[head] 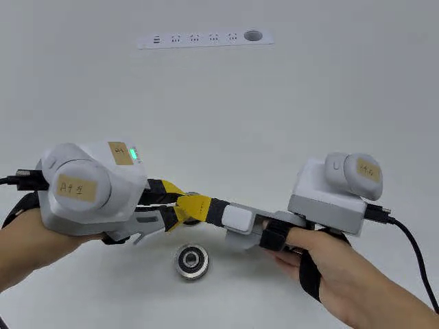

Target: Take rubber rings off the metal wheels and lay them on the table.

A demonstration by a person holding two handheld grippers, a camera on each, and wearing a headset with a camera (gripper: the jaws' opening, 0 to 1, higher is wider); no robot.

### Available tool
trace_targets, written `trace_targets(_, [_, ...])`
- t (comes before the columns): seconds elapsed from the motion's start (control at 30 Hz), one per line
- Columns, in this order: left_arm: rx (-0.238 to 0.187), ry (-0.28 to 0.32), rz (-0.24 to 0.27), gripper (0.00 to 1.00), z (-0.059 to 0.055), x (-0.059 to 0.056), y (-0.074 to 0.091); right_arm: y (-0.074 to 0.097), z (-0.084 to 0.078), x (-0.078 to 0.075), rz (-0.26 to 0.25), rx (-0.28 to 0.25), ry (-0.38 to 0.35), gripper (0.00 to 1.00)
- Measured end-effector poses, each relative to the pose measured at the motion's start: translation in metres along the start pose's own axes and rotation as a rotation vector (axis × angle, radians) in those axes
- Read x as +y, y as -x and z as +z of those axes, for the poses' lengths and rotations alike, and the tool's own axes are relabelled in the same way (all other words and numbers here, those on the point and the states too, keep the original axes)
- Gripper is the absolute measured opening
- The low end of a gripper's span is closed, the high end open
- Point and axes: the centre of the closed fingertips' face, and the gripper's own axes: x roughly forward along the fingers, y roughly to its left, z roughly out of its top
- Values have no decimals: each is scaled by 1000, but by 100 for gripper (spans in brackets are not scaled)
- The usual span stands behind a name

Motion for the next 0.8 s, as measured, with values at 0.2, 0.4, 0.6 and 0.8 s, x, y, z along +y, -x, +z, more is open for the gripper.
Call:
trace_targets(0.2, [0,2,-1,13,0,0,0,-3,-1,1,1,9,-1,50])
trace_targets(0.4, [-1,2,-1,13,-1,0,0,-3,-2,1,0,13,-3,50])
trace_targets(0.6, [2,2,-2,13,-1,0,0,-1,-5,4,8,23,-3,46])
trace_targets(0.8, [2,3,-1,13,-1,0,0,0,-4,4,7,19,-10,44])
